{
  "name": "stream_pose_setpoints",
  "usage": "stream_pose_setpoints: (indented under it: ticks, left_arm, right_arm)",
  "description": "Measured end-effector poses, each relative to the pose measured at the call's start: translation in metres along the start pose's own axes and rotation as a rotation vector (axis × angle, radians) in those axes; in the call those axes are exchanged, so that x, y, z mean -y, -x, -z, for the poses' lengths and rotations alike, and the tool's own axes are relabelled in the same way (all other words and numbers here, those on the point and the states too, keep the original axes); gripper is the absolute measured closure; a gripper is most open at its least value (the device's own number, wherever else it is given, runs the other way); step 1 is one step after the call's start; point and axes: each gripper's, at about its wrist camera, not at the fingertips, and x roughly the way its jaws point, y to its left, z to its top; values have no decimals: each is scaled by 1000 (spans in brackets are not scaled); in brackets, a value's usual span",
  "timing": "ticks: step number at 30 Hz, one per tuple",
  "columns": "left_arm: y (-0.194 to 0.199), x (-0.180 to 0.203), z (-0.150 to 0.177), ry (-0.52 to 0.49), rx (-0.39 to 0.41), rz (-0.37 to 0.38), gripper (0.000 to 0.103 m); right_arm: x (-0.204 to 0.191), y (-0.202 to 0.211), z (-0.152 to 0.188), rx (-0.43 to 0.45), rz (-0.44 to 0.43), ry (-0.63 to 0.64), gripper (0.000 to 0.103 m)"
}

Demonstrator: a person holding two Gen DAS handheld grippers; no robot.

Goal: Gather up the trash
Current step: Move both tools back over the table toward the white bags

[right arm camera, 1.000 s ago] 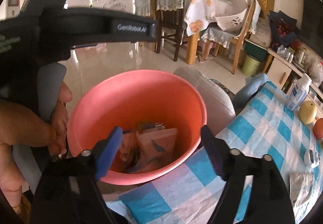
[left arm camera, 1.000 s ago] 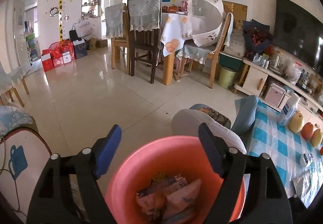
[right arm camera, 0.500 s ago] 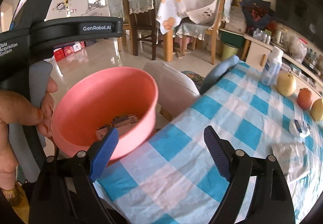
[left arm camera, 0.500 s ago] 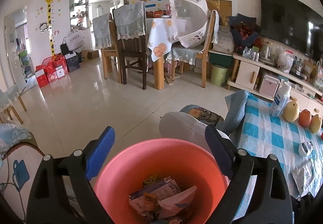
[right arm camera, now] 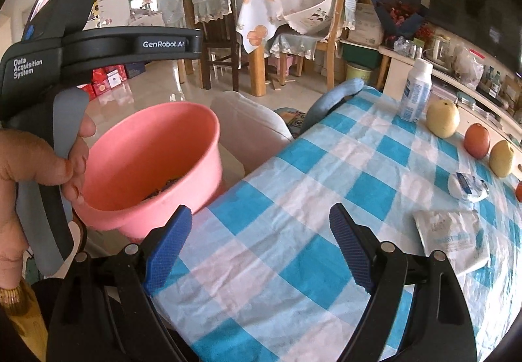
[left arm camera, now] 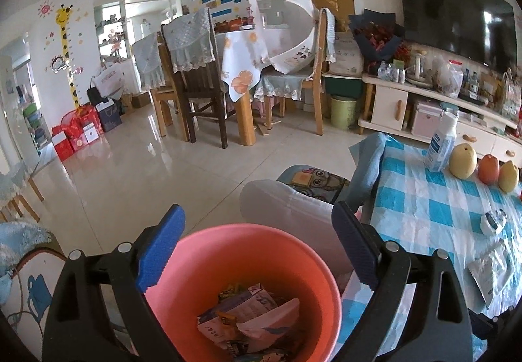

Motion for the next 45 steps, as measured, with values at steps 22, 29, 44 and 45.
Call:
stream_pose_setpoints:
  ticks: [22, 29, 44, 45]
  left_arm:
    - [13, 85, 4, -158, 9, 38, 11]
    - [16, 109, 9, -208, 7, 47, 11]
    - [20, 161, 20, -314, -2, 85, 11]
    - [21, 166, 22, -326, -2, 88, 11]
  right_arm:
    - [69, 33, 28, 4, 48, -113, 17]
    - [89, 43, 33, 28, 62, -148, 11]
    - [137, 60, 45, 37, 63, -253, 11]
    - [141, 61, 46, 38, 65, -262, 11]
